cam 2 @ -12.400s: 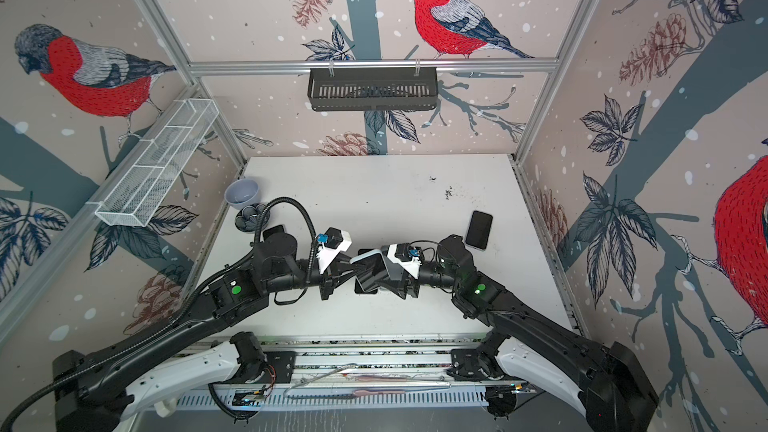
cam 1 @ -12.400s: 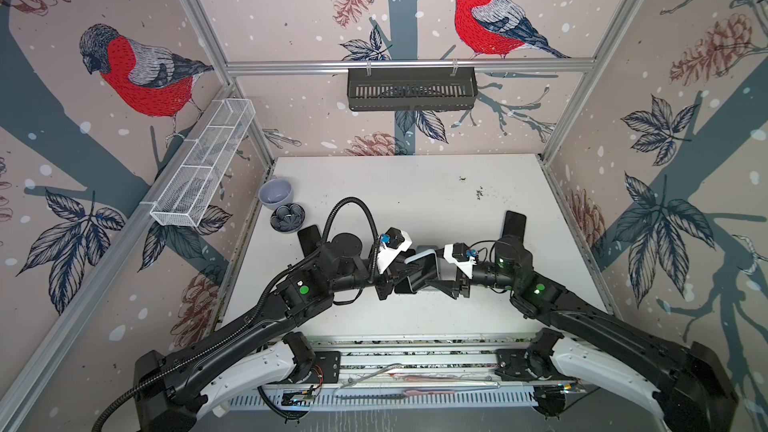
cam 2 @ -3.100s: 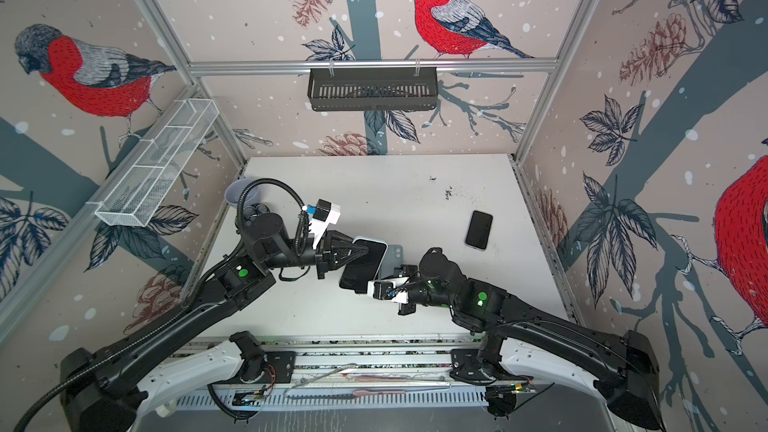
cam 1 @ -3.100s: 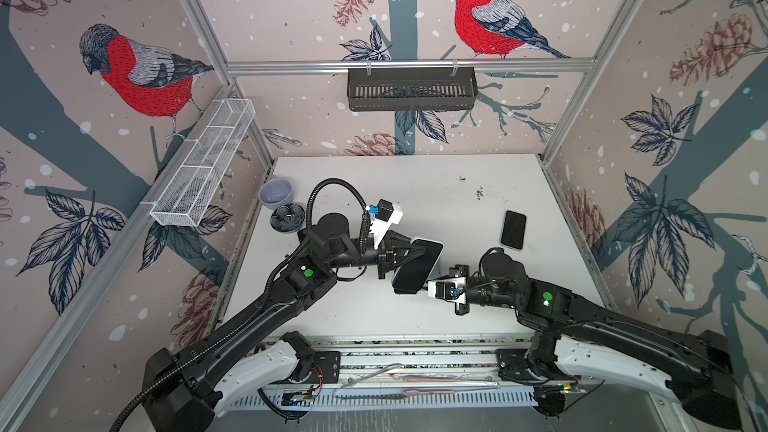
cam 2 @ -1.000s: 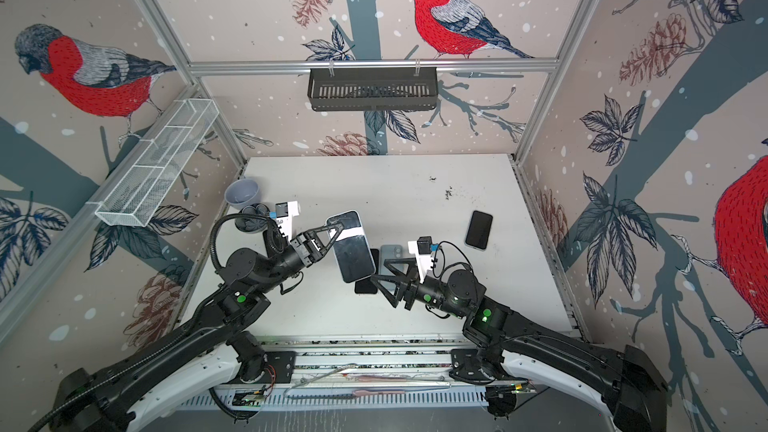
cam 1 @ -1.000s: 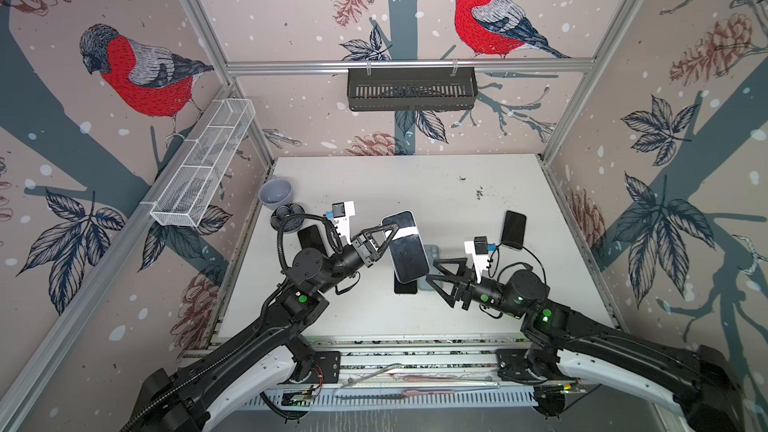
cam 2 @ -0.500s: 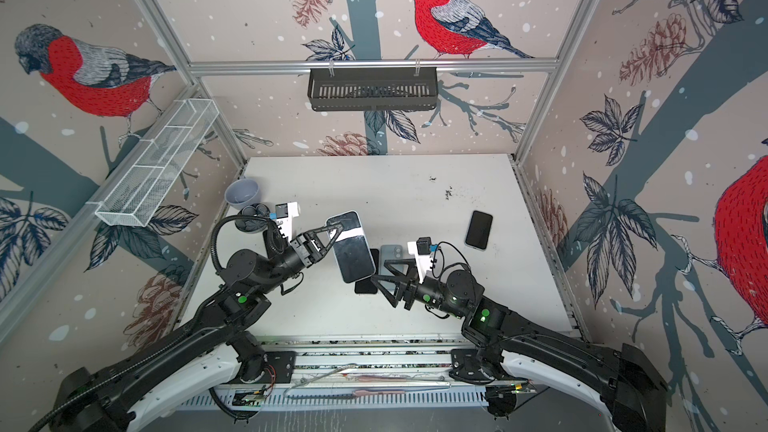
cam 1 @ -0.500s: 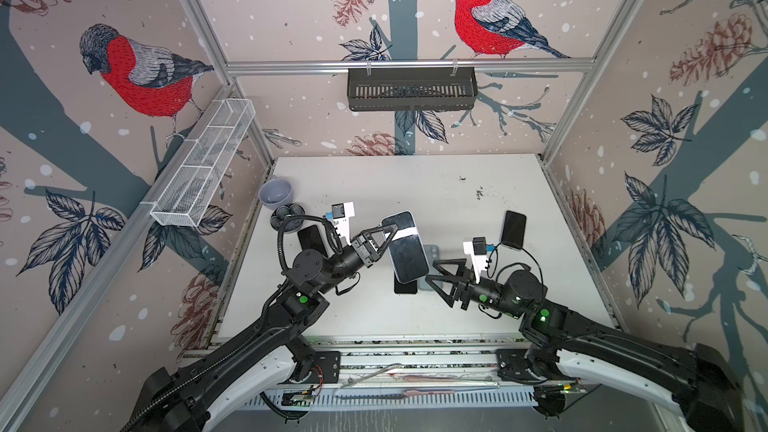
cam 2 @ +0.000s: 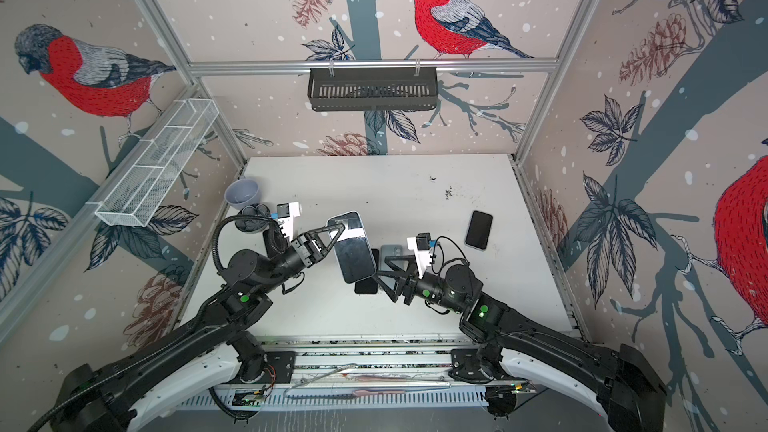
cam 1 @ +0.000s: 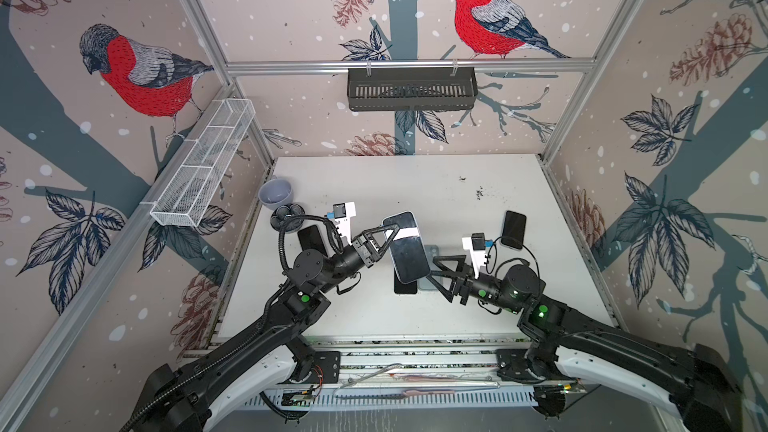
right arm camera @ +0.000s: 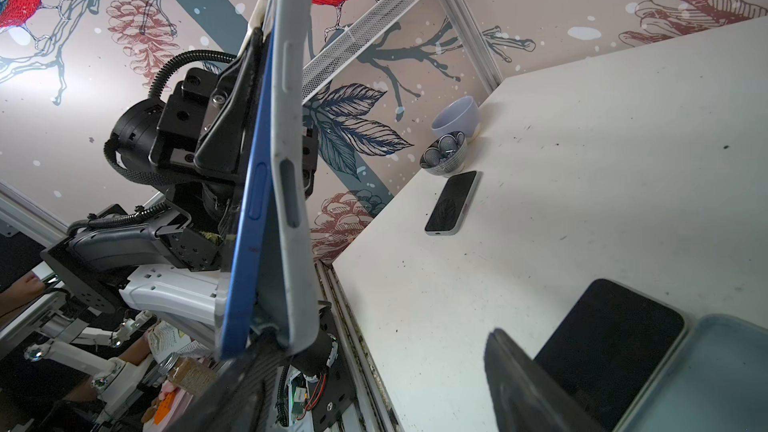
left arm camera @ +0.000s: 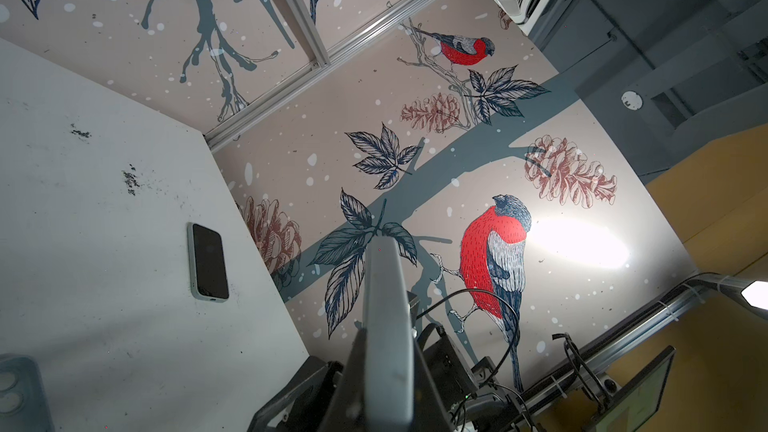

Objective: Take the phone out of the phone case

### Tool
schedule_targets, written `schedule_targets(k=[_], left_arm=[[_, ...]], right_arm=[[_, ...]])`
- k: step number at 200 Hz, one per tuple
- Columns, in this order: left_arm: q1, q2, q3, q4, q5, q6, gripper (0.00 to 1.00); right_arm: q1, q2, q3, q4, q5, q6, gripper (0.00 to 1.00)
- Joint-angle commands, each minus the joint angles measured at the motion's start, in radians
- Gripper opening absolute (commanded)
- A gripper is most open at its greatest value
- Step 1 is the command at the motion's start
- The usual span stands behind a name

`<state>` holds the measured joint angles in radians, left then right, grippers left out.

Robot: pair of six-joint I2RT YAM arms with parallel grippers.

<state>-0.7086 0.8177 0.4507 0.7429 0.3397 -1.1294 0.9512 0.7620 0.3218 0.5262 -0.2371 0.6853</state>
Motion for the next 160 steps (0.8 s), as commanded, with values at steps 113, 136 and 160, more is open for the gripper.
schedule_targets(k=[113,136,160], left_arm=[[0.001,0.054,-0.058,0.209,0.03,-0.027,0.0],[0.0,0.06,-0.066,0.215,0.023,-0.018,0.0],[0.0,0.067,-0.082,0.214,-0.003,-0.002,0.0]], right_arm=[[-0.013,0.036,0.001,0.124,-0.145,0.099,0.43],[-0.013,0.045,-0.007,0.154,-0.173,0.124,0.29],[-0.014,0.034,-0.006,0.143,-0.17,0.133,0.18]])
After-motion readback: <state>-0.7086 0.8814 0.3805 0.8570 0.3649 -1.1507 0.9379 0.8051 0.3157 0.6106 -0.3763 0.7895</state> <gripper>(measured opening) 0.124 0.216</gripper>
